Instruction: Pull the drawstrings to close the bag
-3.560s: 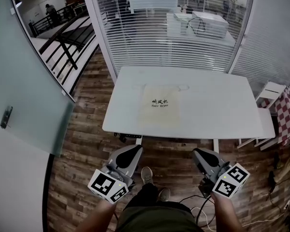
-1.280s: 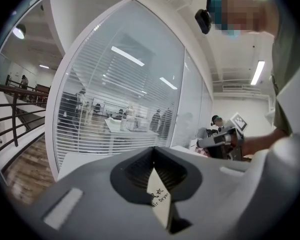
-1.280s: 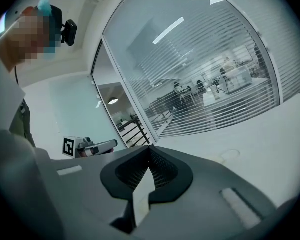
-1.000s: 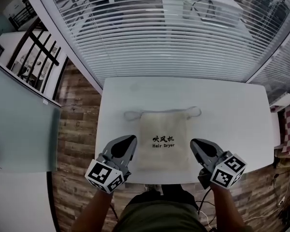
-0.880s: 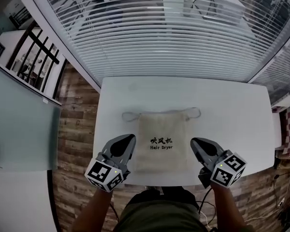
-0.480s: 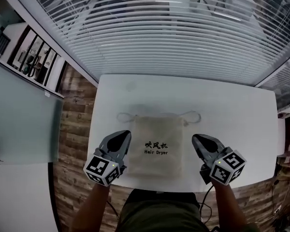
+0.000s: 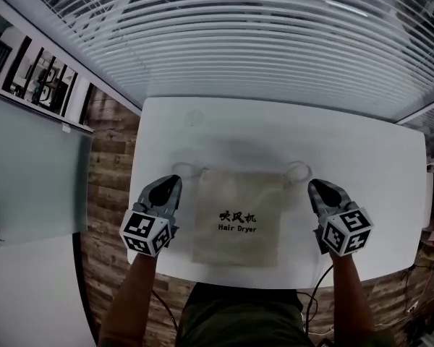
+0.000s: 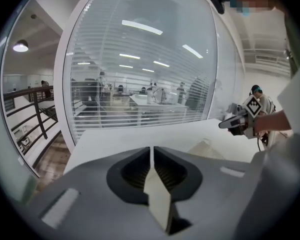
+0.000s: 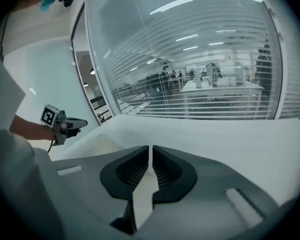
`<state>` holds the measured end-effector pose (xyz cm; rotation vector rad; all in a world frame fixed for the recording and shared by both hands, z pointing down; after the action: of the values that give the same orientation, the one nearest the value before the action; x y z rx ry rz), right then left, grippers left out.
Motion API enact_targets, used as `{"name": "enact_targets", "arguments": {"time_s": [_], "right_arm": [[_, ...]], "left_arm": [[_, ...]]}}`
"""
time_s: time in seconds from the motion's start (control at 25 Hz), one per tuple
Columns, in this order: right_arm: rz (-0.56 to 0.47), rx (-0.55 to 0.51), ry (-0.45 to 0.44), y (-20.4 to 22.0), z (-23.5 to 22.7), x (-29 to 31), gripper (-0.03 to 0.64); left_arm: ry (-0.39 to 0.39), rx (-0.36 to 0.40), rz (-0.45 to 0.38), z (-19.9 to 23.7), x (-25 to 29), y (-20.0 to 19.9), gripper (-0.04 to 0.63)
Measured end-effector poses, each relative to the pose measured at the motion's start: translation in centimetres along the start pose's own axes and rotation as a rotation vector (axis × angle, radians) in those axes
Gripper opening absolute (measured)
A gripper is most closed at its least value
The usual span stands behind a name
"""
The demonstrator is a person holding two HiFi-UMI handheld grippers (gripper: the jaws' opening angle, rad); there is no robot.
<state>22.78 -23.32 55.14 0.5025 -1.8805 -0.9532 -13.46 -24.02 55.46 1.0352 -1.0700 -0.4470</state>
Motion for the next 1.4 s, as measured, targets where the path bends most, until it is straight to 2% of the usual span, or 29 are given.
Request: {"name": "enact_targets", "arguments": {"time_s": [0.16, 0.24, 0.36, 0.6, 0.76, 0.92, 1.16, 1.4], "right_arm": [[0.037, -0.032, 0.087, 0.3, -1.4, 0.8, 0.018], [0.046, -0.028, 0.120, 0.9, -2.1, 1.5, 0.056], [0.066, -0.030, 0.170, 1.7, -3.2, 2.5, 0.079], [0.106, -0.035, 0.247, 2.6, -4.5, 2.9, 0.100], [0.123, -0.023, 0.268, 4.1, -5.2, 4.0, 0.101], [0.162, -0.020, 0.281, 5.1, -5.4, 4.7, 0.100], [0.182, -0.010, 0.287, 5.6, -5.8, 4.7, 0.095], [0.188, -0.033, 0.274, 5.5, -6.0, 4.7, 0.022]], "left_arm": [[0.006, 0.024, 0.058, 2.4, 1.4, 1.6, 0.016], [-0.001, 0.052, 0.099, 3.7, 2.3, 2.7, 0.040], [-0.013, 0.087, 0.156, 5.2, 3.5, 4.4, 0.071], [-0.019, 0.100, 0.222, 6.5, 4.5, 5.5, 0.083], [-0.018, 0.085, 0.246, 6.4, 5.2, 6.6, 0.083], [-0.056, 0.102, 0.278, 6.8, 5.3, 6.7, 0.081], [-0.057, 0.103, 0.297, 6.7, 5.5, 6.9, 0.081], [-0.077, 0.106, 0.297, 6.1, 5.8, 6.8, 0.061]]}}
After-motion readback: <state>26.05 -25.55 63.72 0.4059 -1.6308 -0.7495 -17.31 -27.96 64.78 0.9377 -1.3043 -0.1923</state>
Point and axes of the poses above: the fingertips, and each gripper's own axes: x forward along the fingers, z to its left, y out of its underside, the point moved 3 cm from there along -x, backward along the fingers, and after that the axes turned 1 degree about x, right-handed, at the moved point
